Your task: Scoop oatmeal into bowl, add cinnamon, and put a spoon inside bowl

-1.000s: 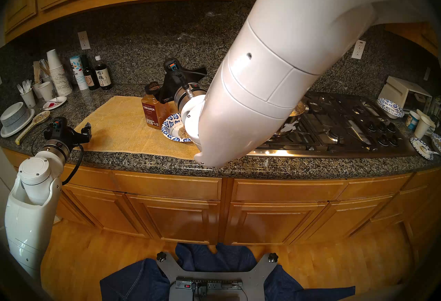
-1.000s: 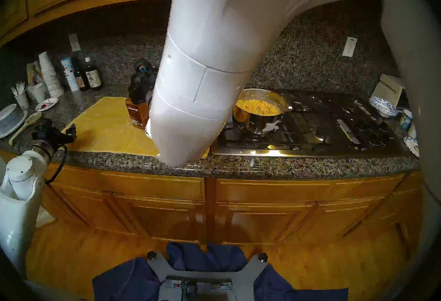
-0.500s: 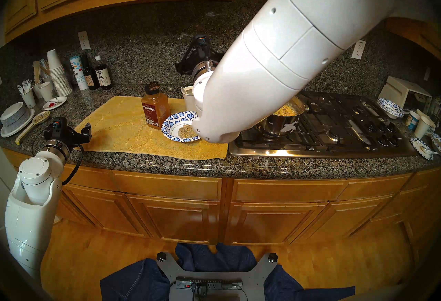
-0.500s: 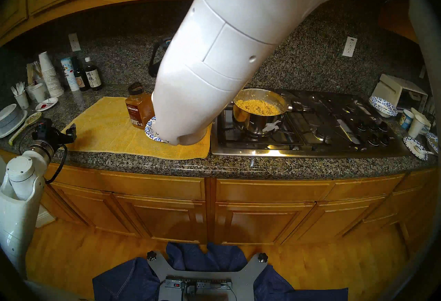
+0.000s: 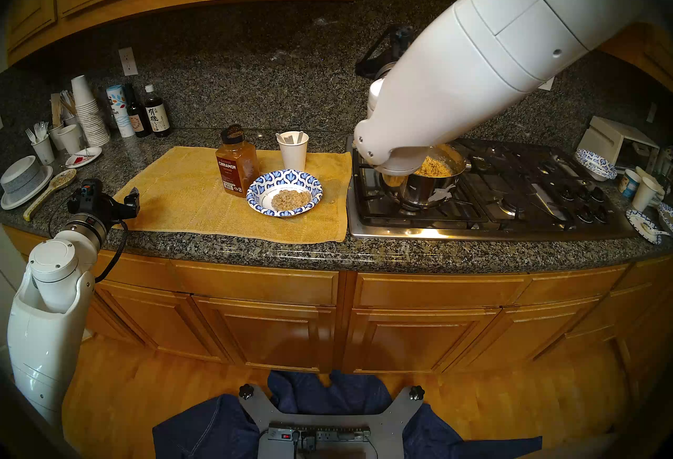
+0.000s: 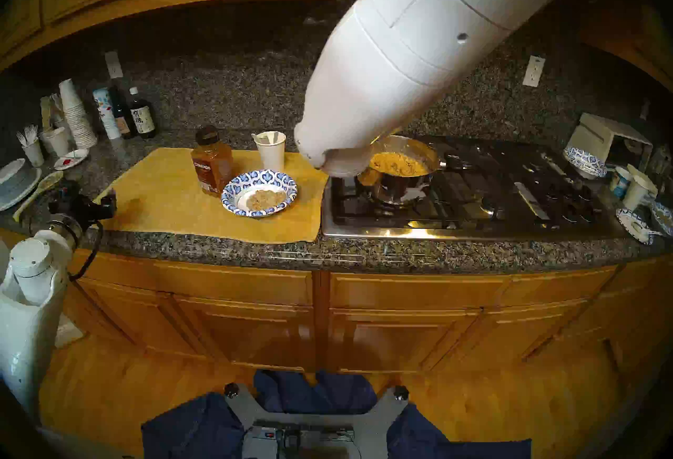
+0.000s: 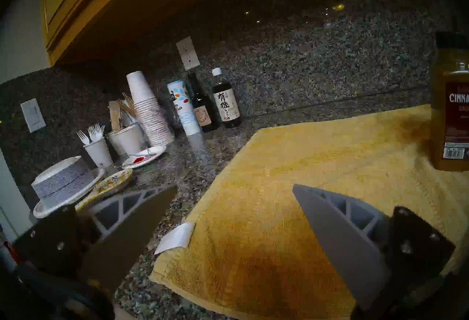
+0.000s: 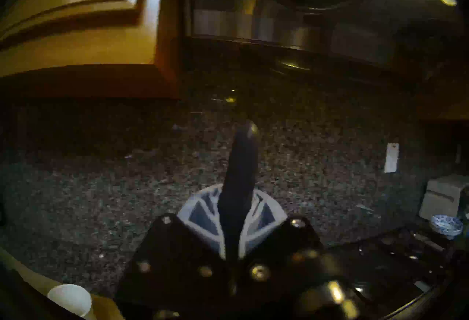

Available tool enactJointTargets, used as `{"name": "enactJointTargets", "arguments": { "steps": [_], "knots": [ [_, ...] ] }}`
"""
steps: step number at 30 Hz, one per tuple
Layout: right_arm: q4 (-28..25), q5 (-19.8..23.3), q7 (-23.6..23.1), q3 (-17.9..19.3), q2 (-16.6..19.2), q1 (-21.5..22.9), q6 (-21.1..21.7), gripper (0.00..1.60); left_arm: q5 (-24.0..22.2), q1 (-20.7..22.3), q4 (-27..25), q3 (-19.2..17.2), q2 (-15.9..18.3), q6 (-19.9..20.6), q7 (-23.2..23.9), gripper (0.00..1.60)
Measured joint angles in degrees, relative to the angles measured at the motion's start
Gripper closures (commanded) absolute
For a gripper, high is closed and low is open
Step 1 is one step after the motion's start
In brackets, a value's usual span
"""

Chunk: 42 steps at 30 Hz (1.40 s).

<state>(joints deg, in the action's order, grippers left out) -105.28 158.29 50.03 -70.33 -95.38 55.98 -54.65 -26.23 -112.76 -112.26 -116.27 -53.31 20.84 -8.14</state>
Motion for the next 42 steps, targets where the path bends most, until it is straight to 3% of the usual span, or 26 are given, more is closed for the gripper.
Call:
{"name": "enactJointTargets", "arguments": {
  "steps": [8,15,22,42],
  "knots": [
    [-4.31,2.48,0.0,-2.39,3.69,3.22,-0.02,1.6,0.0,0.0,-0.01,0.0,0.0,0.0,0.0,0.0],
    [-8.66,2.65,-0.05,-4.6,4.86,5.41,-0.02,1.6,0.0,0.0,-0.02,0.0,0.0,0.0,-0.01,0.0],
    [-11.97,-0.75,-0.03,-9.7,1.97,5.66,-0.01,1.6,-0.01,0.0,-0.03,-0.01,0.01,0.0,-0.01,0.0],
    [-10.07,-9.18,-0.09,-17.19,-7.62,1.96,-0.02,1.6,-0.01,0.0,-0.03,-0.02,0.01,0.0,-0.02,0.0]
  ]
}}
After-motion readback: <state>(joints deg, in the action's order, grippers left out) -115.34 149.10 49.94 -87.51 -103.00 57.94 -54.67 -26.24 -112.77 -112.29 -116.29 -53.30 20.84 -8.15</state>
